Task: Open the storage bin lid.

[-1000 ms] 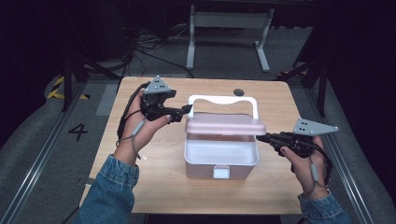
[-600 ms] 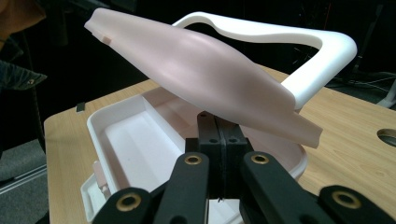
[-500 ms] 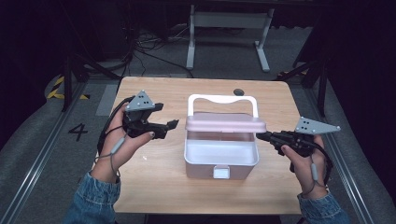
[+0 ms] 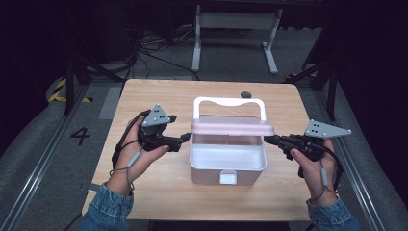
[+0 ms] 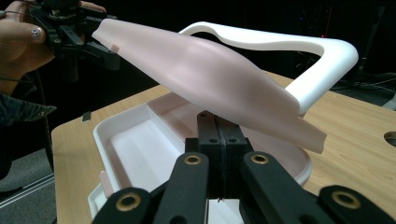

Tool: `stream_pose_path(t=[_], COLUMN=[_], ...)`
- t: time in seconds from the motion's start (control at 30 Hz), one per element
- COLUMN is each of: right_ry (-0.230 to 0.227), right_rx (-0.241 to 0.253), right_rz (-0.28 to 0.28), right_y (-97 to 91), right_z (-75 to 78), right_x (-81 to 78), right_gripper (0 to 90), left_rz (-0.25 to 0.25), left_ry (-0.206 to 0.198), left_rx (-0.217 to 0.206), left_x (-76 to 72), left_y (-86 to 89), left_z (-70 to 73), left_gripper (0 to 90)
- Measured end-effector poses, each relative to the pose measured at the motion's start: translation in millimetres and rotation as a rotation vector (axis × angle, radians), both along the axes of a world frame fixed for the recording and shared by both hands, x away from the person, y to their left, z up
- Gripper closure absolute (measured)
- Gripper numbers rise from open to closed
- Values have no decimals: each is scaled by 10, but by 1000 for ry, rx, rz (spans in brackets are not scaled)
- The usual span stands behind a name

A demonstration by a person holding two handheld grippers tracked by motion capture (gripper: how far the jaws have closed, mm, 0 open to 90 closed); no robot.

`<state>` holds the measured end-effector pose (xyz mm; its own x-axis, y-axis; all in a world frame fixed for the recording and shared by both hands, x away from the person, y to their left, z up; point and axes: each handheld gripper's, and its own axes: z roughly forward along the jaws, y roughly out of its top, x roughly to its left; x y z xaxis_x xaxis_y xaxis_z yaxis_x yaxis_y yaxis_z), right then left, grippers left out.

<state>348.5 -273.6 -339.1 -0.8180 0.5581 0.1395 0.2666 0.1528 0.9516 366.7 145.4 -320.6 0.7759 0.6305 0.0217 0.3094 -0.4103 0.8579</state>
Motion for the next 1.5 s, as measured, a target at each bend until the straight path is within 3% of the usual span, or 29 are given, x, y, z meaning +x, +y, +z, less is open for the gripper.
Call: stream_pose_path(t=[0.43, 0.63, 0.73, 1.1, 1.2, 1.5], right_ry=[-12, -23, -27, -61, -69, -69], right_rx=[25, 40, 56, 67, 68, 87], right_rz=[-10, -17, -20, -39, -52, -82], right_y=[-6, -15, -16, 21, 14, -45], right_z=[57, 93, 105, 118, 121, 103], right_x=[78, 145, 185, 293, 302, 345], right_gripper=[900, 900, 900, 900, 900, 900], left_rz=[6, 13, 8, 36, 25, 3], left_ry=[-3, -27, -20, -54, -77, -87], left_rx=[-20, -17, -49, -75, -76, -99], left_x=[90, 156, 183, 320, 361, 400], left_y=[-138, -192, -209, -253, -330, -439], left_z=[-69, -25, -6, 86, 126, 149], left_gripper=[248, 248, 248, 240, 246, 272])
